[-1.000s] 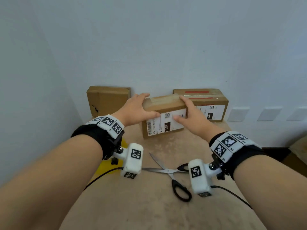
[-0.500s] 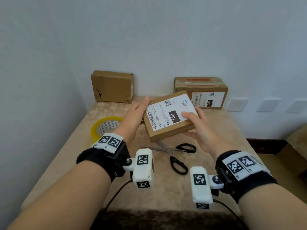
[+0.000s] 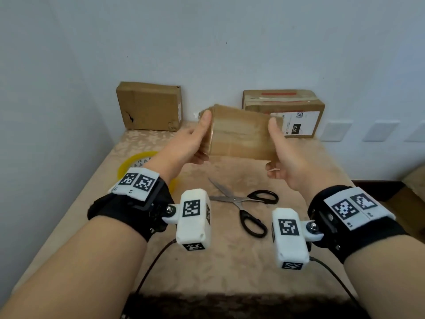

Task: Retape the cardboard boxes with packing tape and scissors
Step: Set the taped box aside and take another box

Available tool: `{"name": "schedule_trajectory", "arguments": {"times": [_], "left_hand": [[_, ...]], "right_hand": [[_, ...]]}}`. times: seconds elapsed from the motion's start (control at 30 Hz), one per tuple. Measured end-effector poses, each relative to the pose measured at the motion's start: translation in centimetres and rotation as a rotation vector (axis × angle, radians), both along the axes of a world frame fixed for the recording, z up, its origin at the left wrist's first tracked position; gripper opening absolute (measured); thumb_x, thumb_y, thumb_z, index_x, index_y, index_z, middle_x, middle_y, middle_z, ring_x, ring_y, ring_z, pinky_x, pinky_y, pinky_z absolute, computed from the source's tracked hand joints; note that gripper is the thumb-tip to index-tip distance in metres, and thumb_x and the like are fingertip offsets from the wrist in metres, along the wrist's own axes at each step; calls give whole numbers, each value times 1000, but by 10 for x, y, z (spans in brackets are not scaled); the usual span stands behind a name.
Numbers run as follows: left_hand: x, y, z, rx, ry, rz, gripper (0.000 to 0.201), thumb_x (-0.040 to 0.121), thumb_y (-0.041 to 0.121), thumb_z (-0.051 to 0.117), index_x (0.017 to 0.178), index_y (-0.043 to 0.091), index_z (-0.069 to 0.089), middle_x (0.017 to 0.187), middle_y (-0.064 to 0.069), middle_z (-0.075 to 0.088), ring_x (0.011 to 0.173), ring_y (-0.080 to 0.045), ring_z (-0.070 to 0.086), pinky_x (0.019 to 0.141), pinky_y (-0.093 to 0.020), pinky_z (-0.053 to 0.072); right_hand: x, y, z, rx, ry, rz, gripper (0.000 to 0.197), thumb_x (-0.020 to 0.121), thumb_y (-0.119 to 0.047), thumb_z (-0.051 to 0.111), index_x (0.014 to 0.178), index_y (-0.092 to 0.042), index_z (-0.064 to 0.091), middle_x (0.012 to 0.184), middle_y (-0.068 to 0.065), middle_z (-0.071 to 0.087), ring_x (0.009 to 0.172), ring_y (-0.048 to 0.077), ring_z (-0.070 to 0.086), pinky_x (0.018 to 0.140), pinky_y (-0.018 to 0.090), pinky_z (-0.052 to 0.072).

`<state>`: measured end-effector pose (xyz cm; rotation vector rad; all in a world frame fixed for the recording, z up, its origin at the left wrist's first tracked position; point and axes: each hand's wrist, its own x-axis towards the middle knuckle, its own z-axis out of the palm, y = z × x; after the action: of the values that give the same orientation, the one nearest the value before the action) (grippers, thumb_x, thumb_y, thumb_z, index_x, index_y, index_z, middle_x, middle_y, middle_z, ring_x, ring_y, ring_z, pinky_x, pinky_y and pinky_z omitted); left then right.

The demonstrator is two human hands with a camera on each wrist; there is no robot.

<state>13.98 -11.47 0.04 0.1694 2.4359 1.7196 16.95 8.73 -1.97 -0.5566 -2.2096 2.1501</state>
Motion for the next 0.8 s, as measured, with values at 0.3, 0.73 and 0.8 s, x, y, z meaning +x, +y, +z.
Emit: {"name": "schedule_trajectory", "arguments": {"times": [0.3, 0.73, 0.8], "left_hand": [[0, -3, -1, 5, 108, 145, 42, 97, 52, 37, 99, 16, 58, 64, 0, 44, 50, -13, 39, 42, -20, 31], [-4, -8, -3, 368, 45, 396, 29, 102, 34, 38, 100, 12, 57, 96, -4, 62, 88, -17, 62, 74, -35, 59], [1, -5, 3, 405, 4, 320, 51, 97, 57, 32, 102, 17, 62, 98, -1, 67, 91, -14, 64, 75, -35, 59]], "right_hand": [[2, -1, -1, 59, 8, -62, 28, 93, -56, 48, 96, -29, 55, 103, 1, 67, 85, 18, 67, 60, 29, 56], [-1, -14, 2, -122, 171, 59, 49, 83, -40, 71, 122, -21, 48, 119, -1, 62, 109, 18, 61, 95, 50, 49], [0, -17, 4, -204, 149, 62, 52, 83, -39, 71, 123, -20, 43, 116, 1, 64, 108, 21, 63, 90, 51, 53]]}}
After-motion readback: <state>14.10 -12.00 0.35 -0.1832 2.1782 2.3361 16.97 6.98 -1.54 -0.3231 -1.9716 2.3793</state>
